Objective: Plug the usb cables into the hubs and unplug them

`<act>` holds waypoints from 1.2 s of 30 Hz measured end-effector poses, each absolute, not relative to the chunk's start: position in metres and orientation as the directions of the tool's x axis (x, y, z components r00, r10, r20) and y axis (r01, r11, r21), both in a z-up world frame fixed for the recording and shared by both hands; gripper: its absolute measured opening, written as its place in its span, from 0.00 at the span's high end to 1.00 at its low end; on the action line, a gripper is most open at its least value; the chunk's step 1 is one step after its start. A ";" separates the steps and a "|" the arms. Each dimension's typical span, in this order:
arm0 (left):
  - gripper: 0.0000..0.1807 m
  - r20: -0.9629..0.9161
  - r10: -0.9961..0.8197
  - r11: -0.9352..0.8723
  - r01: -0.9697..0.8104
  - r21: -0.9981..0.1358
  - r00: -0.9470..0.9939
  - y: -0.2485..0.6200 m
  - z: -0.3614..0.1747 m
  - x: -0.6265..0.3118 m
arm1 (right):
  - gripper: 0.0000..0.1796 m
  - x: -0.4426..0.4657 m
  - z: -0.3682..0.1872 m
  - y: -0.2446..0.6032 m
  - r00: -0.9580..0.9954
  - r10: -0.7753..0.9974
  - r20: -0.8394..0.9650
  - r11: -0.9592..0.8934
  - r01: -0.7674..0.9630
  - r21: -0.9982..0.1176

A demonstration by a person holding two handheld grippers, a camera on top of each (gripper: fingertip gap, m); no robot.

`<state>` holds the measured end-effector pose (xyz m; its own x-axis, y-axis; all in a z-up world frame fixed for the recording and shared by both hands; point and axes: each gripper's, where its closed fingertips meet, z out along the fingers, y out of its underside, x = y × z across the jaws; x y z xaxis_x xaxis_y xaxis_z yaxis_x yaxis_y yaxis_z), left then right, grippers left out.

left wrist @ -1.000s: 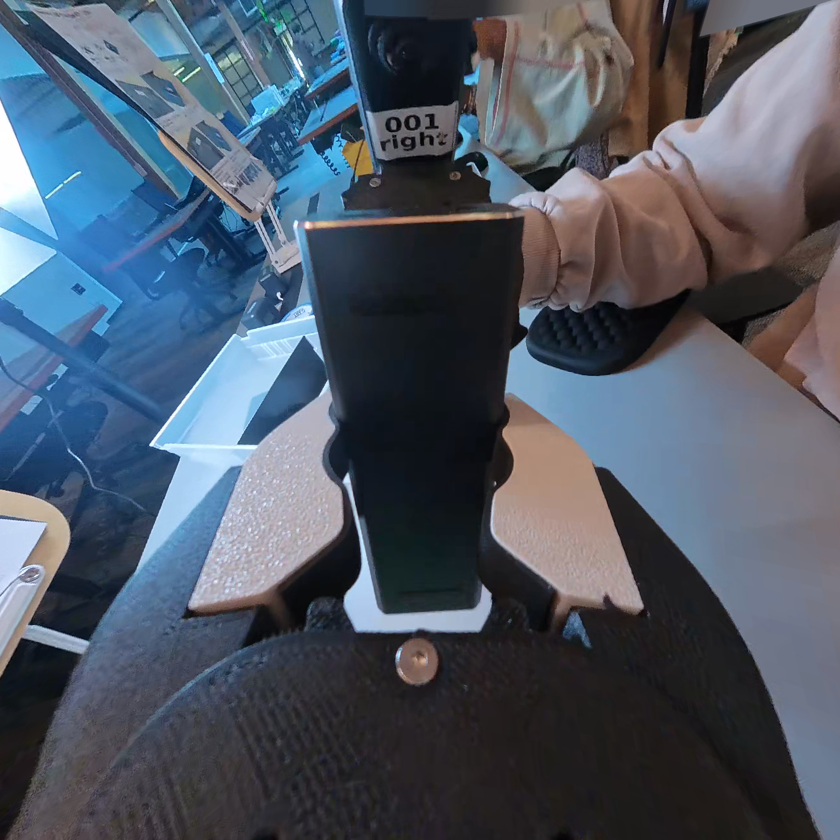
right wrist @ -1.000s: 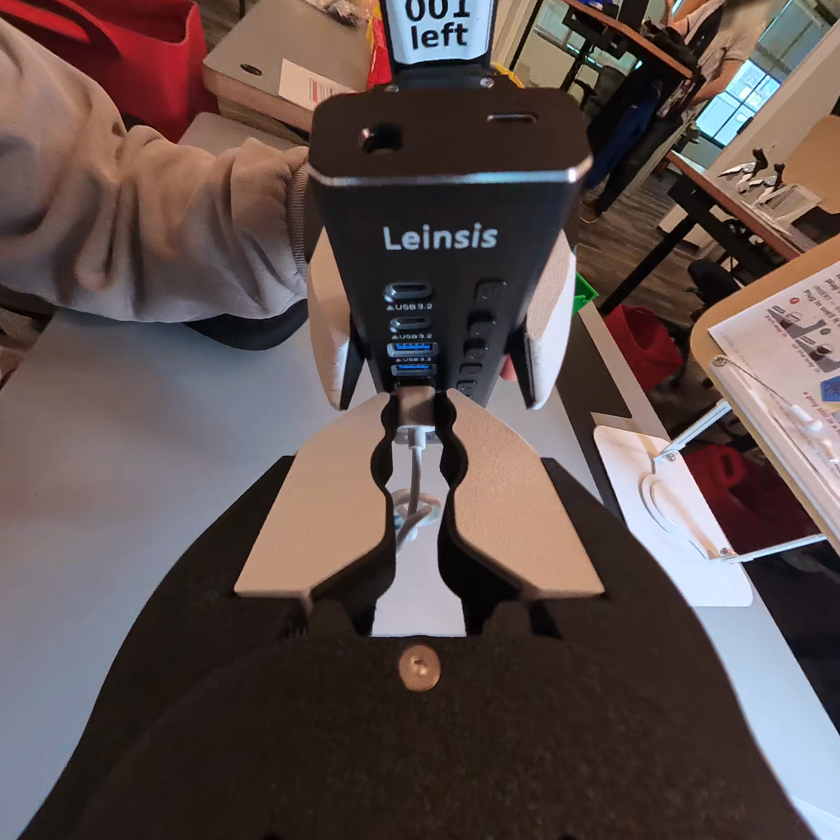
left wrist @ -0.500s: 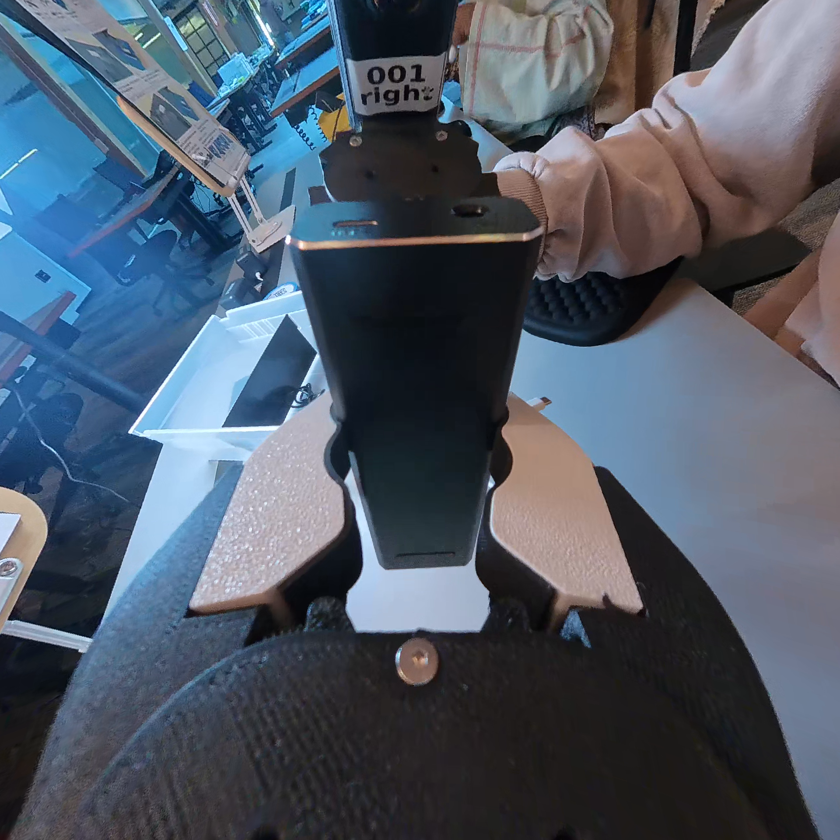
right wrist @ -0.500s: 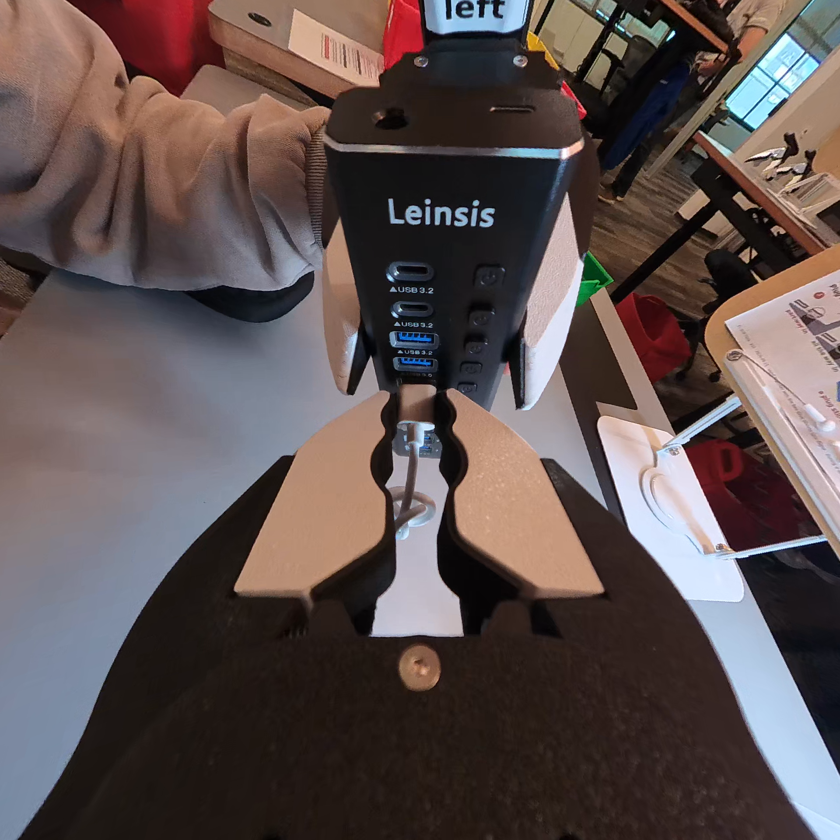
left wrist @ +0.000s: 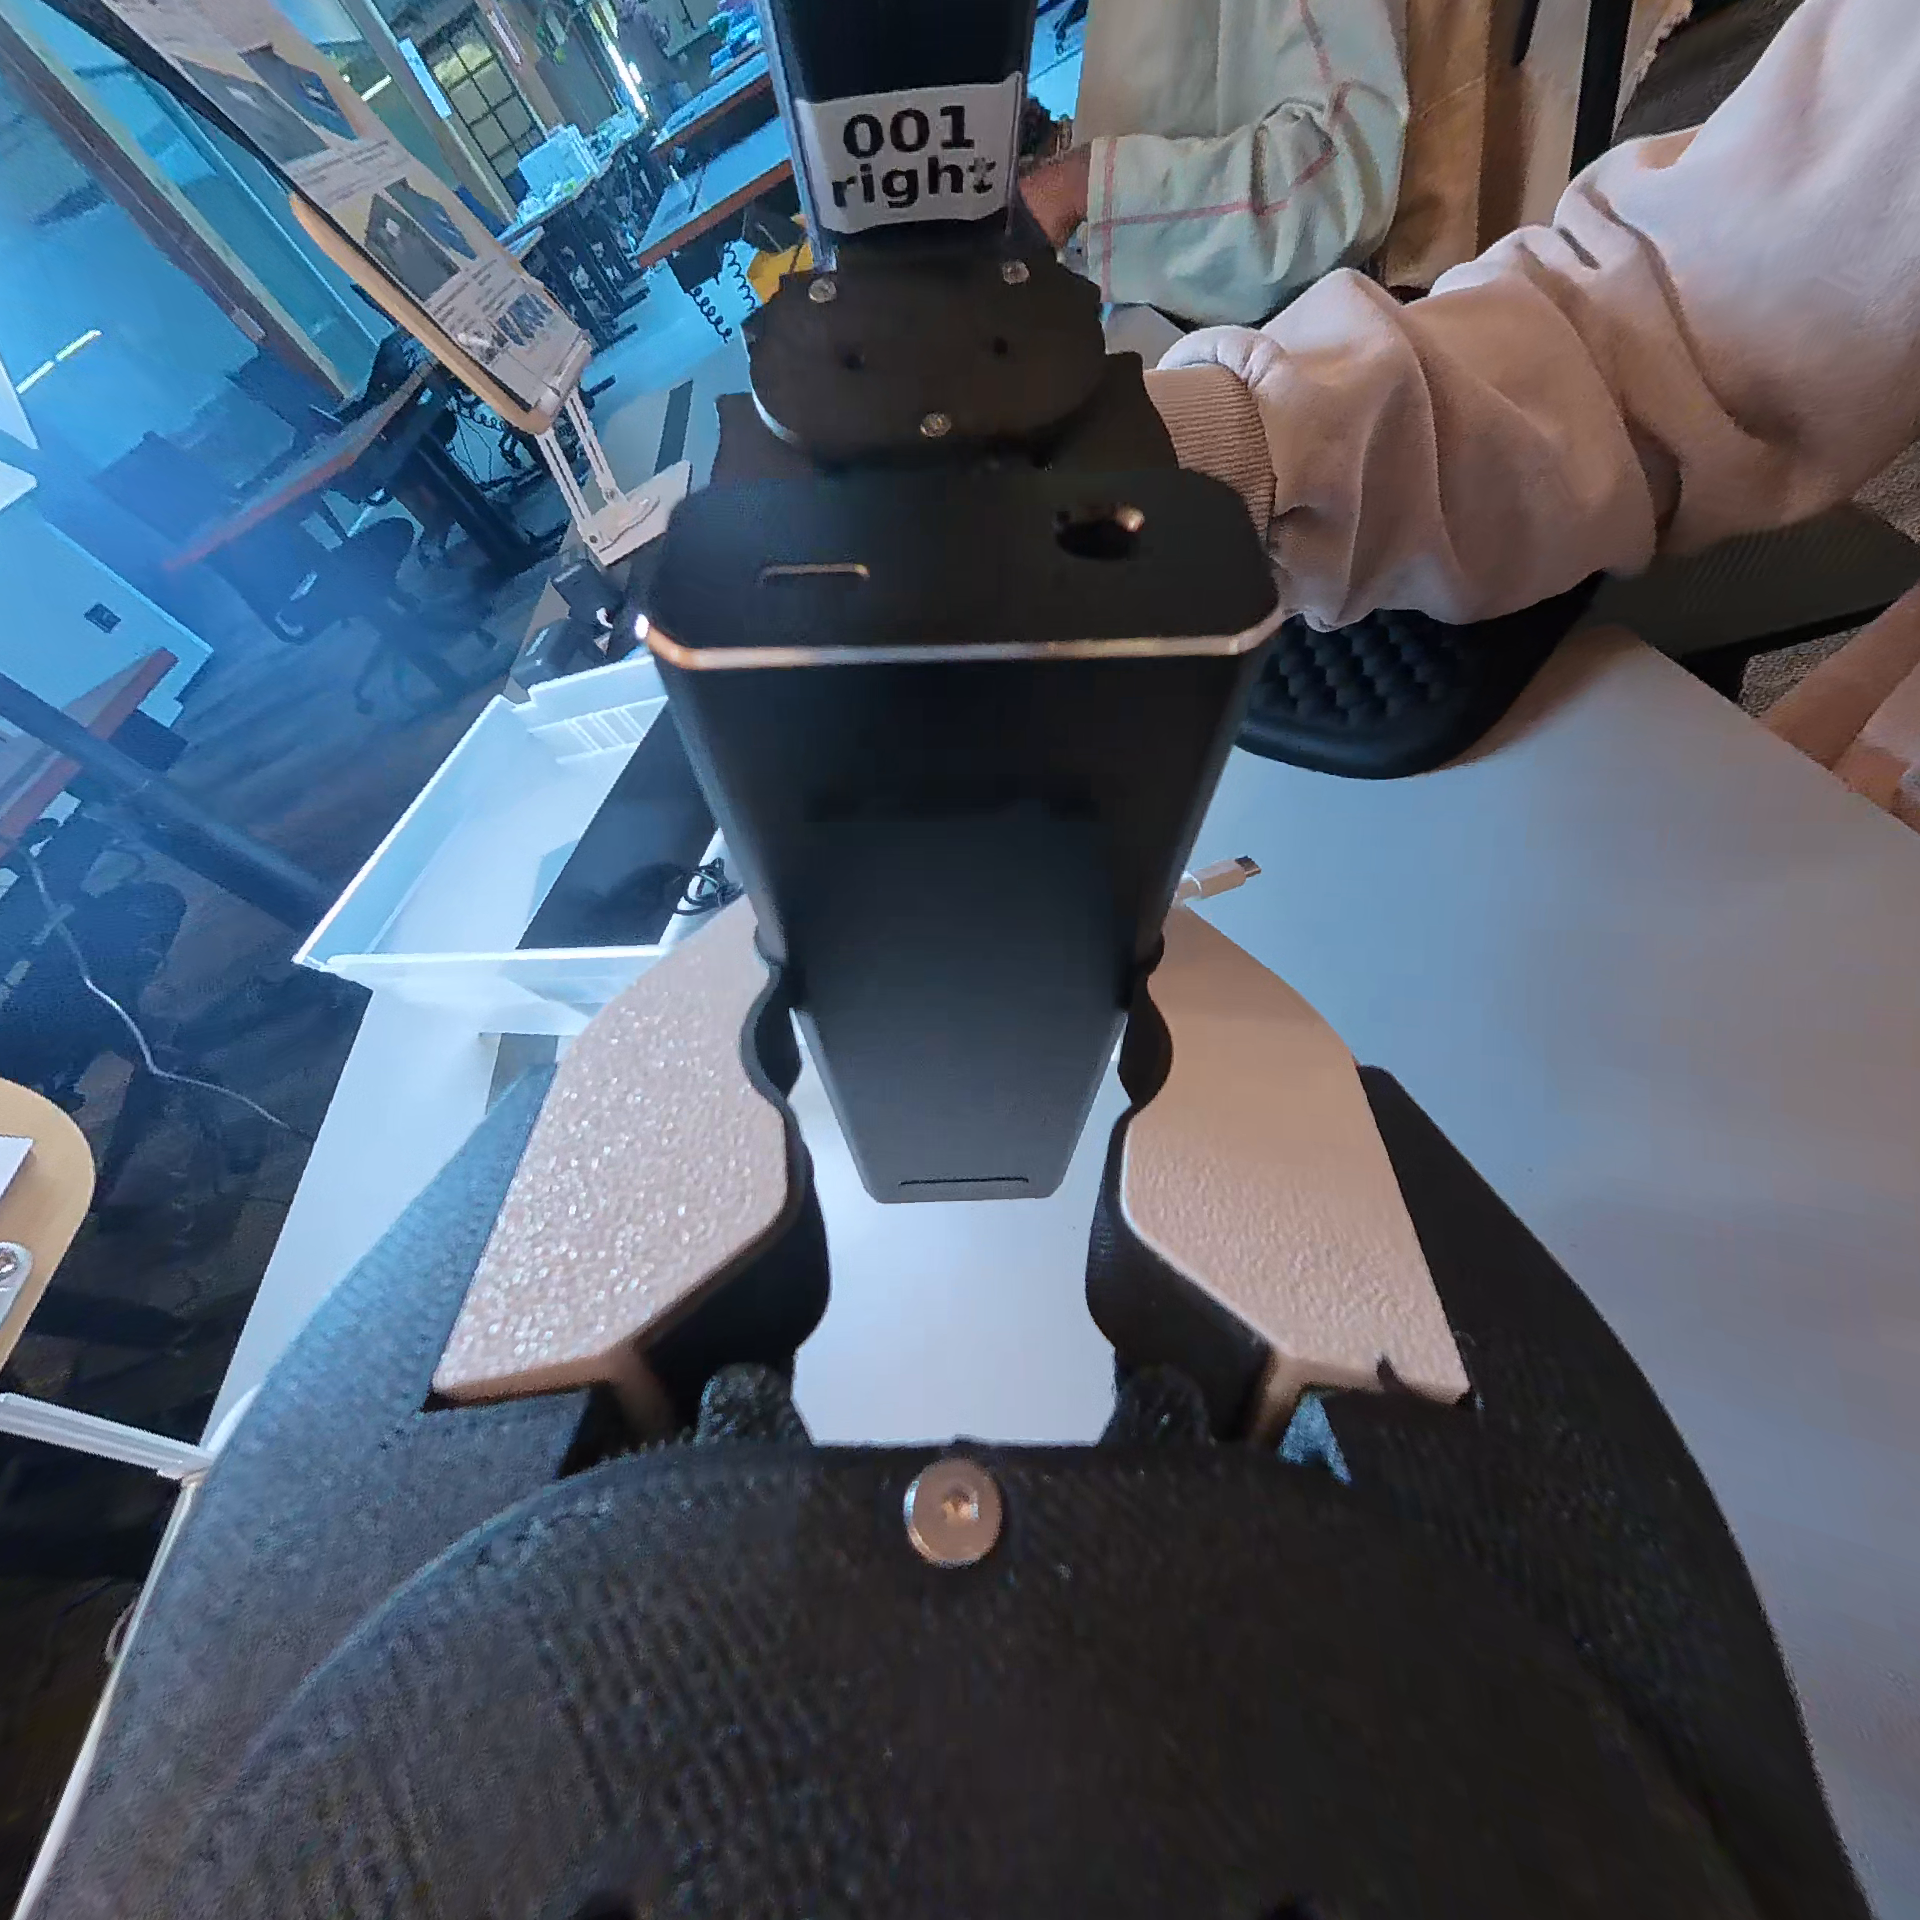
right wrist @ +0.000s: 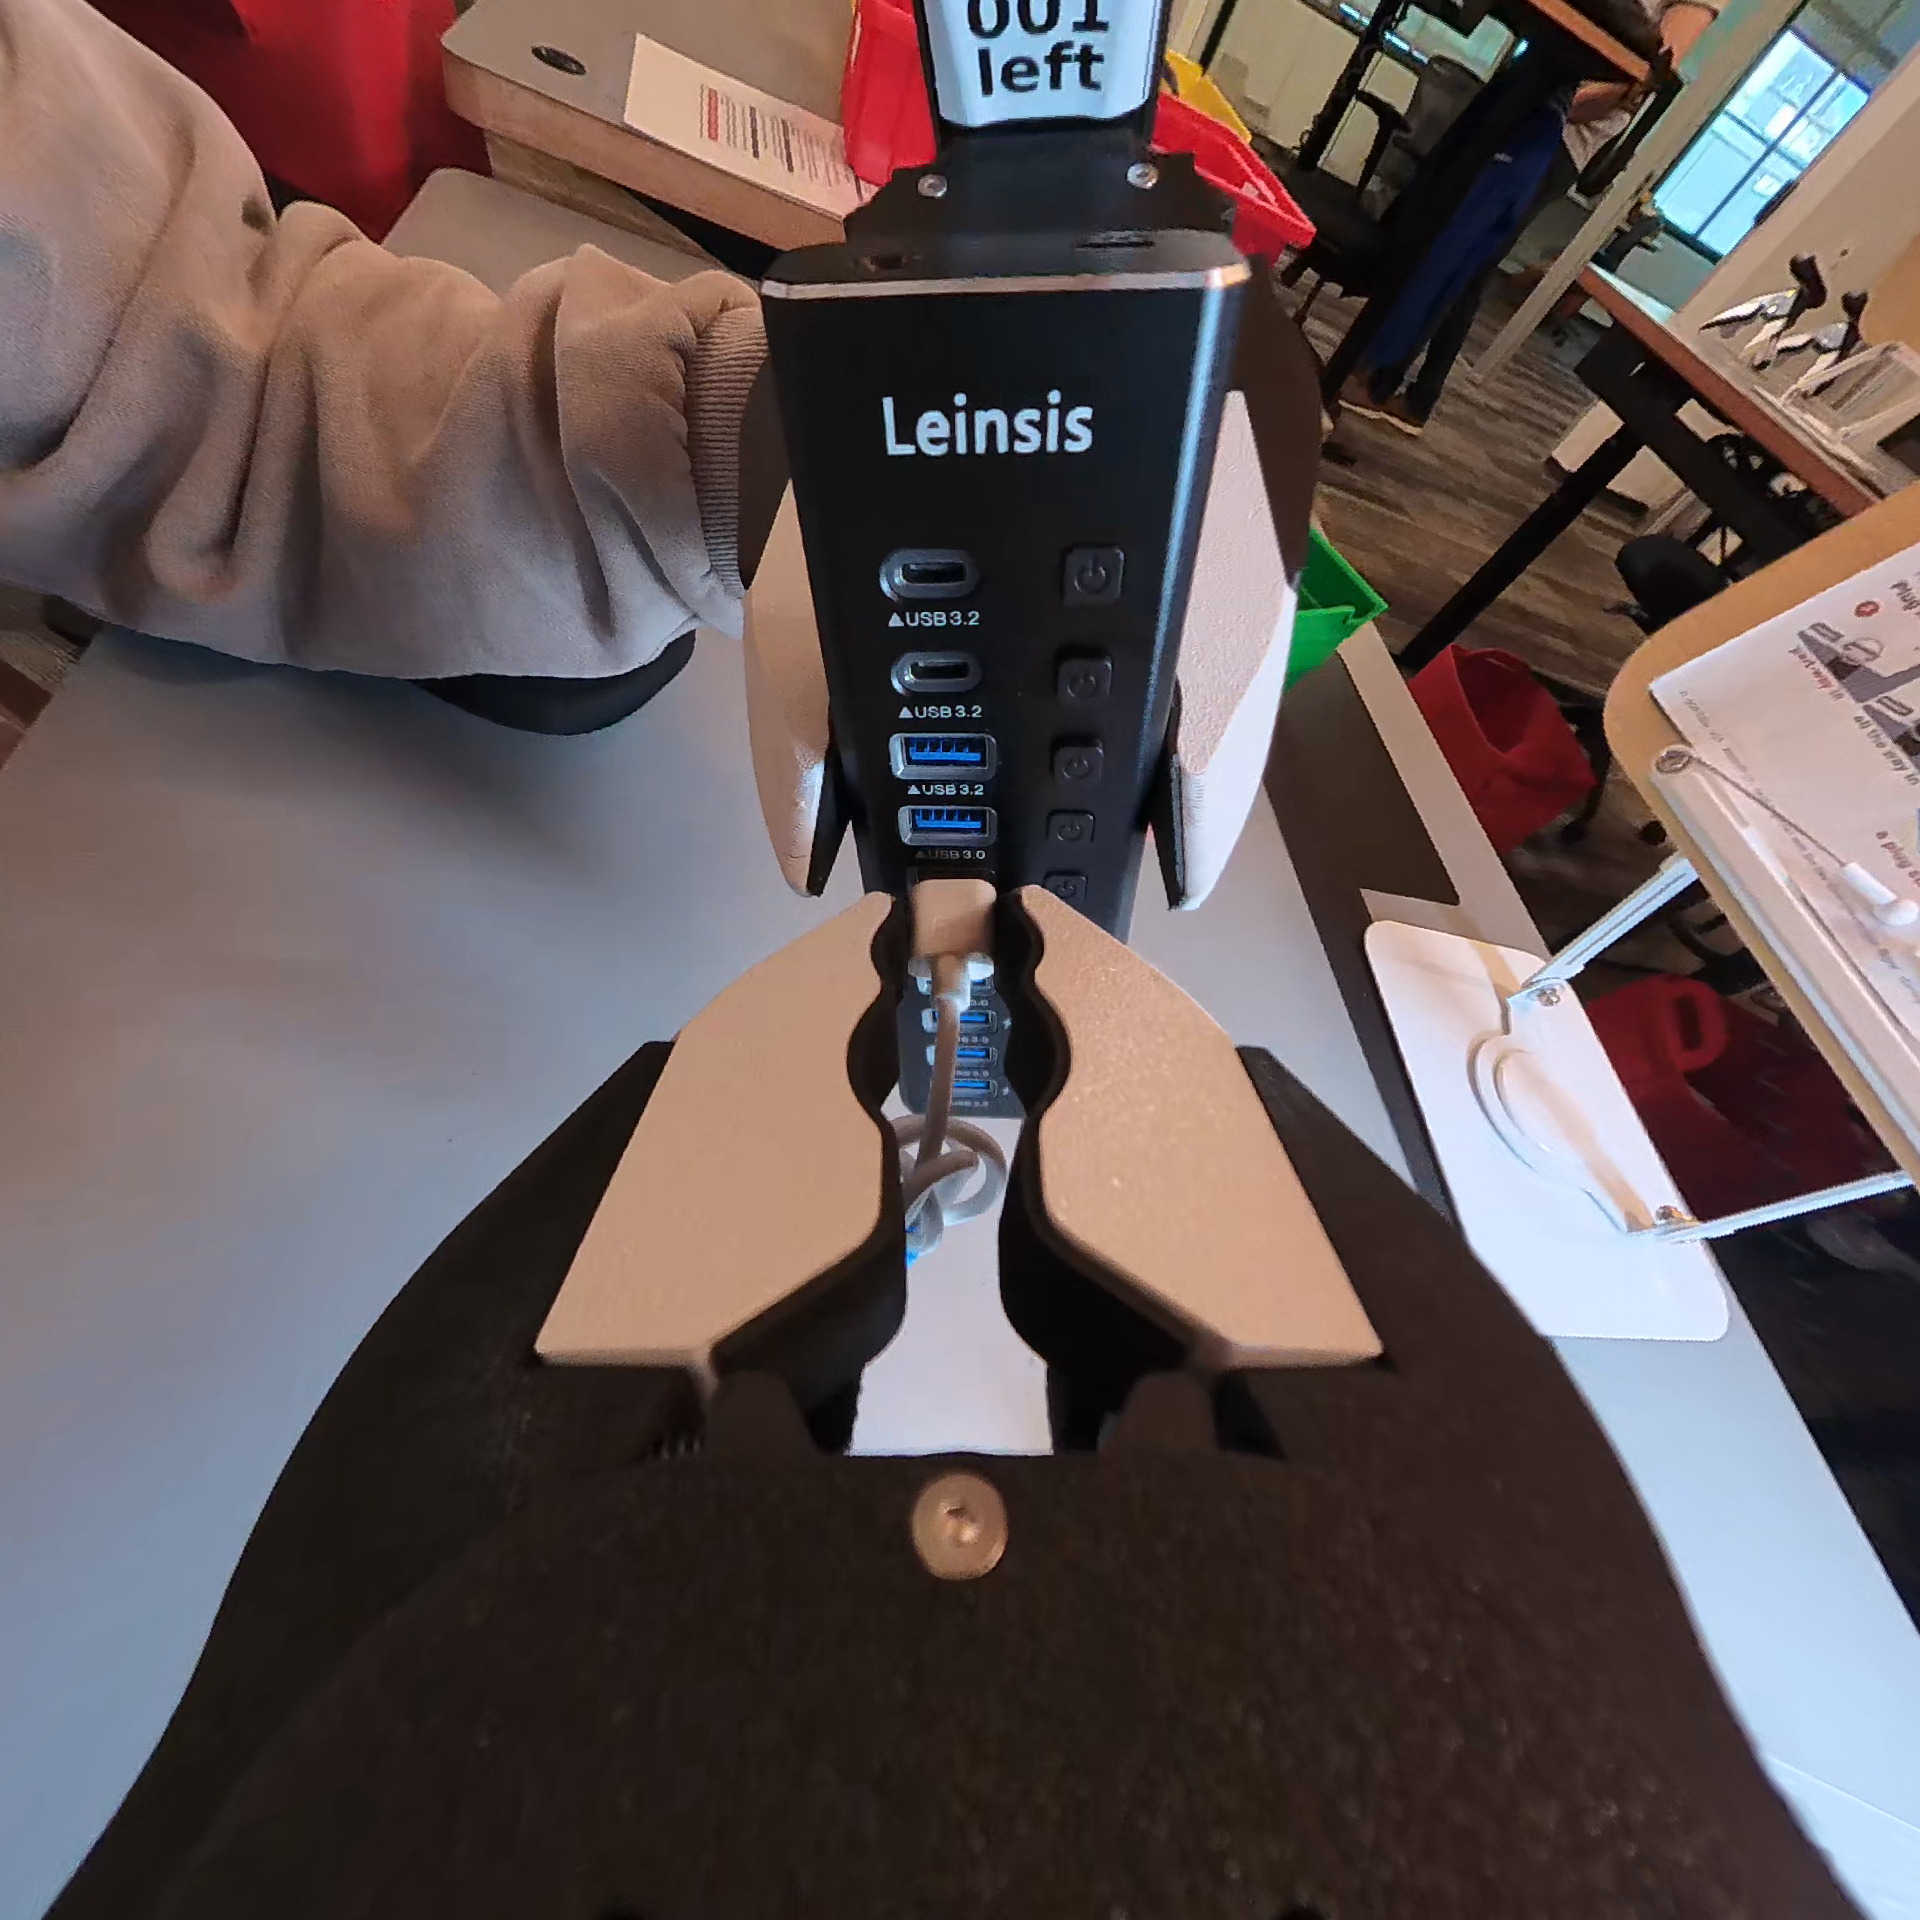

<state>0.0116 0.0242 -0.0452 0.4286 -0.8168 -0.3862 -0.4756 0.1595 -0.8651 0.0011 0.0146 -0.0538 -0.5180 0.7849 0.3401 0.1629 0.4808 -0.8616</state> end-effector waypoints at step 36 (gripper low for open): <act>0.66 -0.306 -0.763 0.125 -0.334 -0.934 0.570 0.019 -0.023 -0.053 | 0.92 0.046 -0.041 0.089 -0.407 0.860 0.309 0.414 0.201 -0.888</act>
<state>-0.0530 0.0187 -0.0230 0.5700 -0.7627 -0.3056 -0.3337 0.1250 -0.9343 0.0463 0.0894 -0.0413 -0.4074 0.8596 0.3085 0.2006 0.4138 -0.8880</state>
